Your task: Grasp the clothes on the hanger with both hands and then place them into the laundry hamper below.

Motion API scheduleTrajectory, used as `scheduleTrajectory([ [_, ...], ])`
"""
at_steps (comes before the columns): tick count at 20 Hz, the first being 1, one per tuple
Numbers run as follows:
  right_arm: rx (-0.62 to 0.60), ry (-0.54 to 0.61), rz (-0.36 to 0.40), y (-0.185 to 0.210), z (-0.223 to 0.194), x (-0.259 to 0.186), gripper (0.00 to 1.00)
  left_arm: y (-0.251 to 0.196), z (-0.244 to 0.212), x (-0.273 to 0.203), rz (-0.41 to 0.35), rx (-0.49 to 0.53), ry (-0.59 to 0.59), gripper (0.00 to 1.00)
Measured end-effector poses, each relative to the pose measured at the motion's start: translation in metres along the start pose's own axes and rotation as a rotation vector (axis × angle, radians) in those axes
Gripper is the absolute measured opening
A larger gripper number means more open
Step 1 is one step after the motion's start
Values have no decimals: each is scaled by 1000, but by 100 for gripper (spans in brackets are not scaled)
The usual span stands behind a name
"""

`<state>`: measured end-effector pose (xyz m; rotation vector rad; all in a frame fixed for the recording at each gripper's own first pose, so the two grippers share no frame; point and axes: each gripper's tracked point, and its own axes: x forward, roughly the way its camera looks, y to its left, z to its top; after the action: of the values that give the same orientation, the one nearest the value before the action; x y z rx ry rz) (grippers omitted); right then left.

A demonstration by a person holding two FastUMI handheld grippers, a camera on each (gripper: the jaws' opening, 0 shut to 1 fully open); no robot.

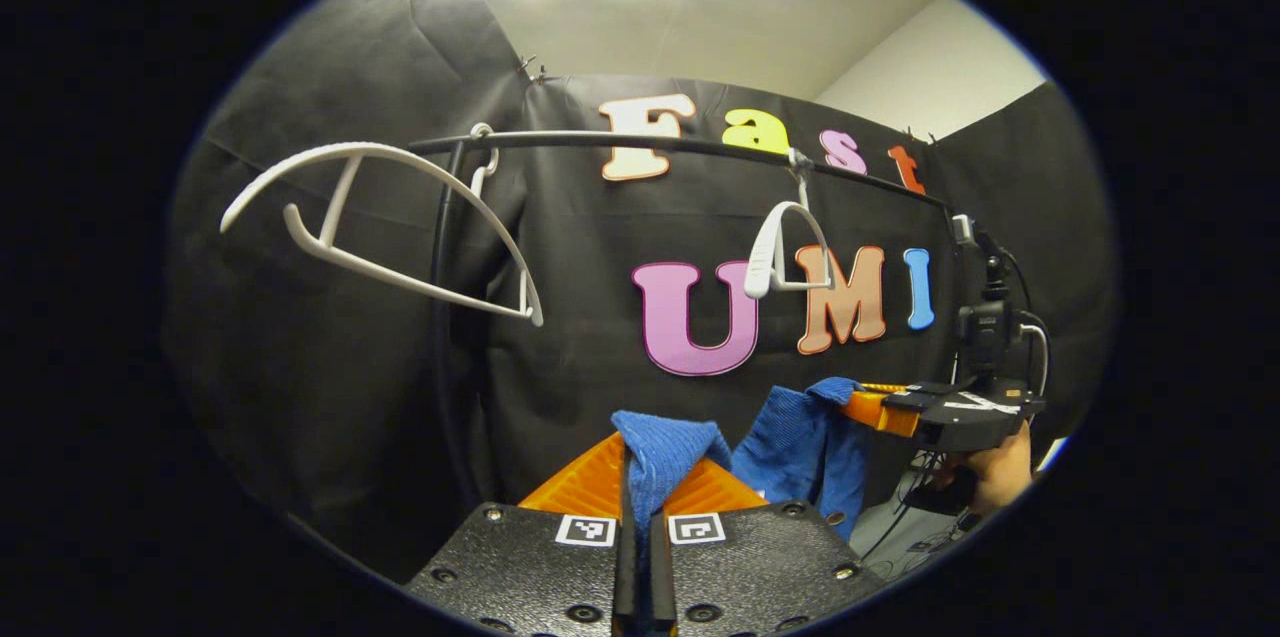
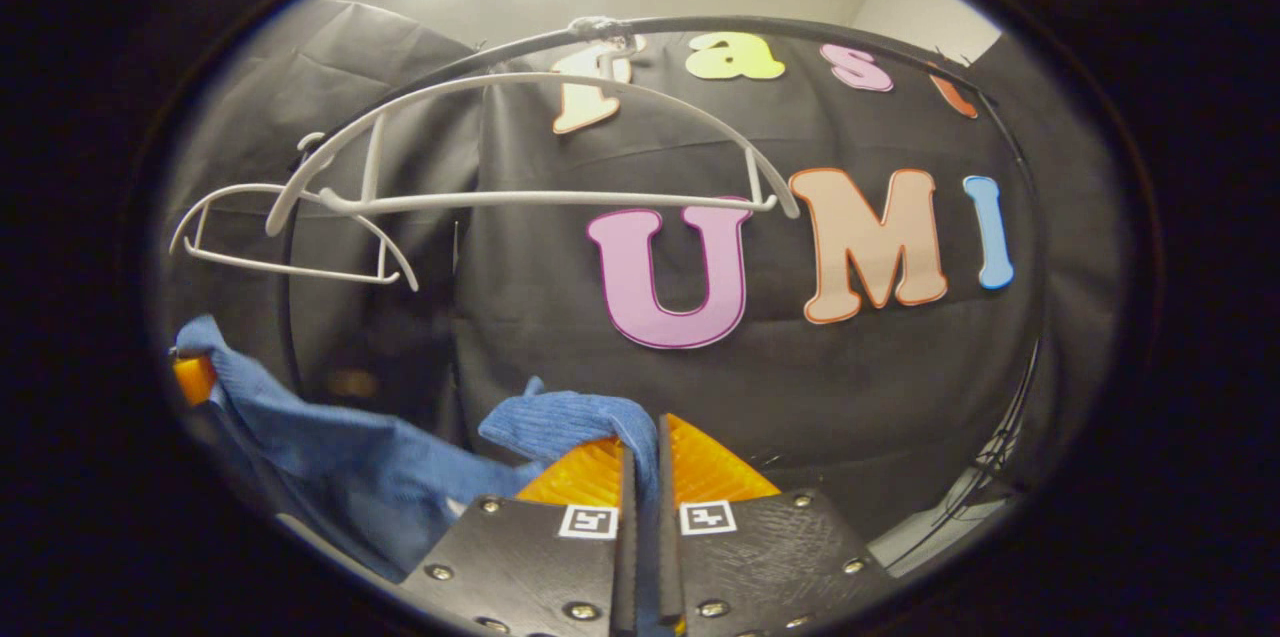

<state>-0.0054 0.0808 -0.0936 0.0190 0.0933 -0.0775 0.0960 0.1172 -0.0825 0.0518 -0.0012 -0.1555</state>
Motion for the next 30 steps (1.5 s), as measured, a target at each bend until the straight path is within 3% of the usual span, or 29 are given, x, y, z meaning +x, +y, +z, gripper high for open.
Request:
scheduleTrajectory([
  [7,14,-81,-86,-27,40,-49,8,-33,7,7,-49,-19,-13,5],
  [20,60,-171,-171,-90,92,-71,9,-161,48,68,-206,-48,-76,2],
  [26,67,-217,-212,-115,106,-58,8,-196,60,103,-207,-69,-138,2],
  [30,125,-194,-195,-120,85,-39,8,-196,46,121,-180,-77,-158,2],
])
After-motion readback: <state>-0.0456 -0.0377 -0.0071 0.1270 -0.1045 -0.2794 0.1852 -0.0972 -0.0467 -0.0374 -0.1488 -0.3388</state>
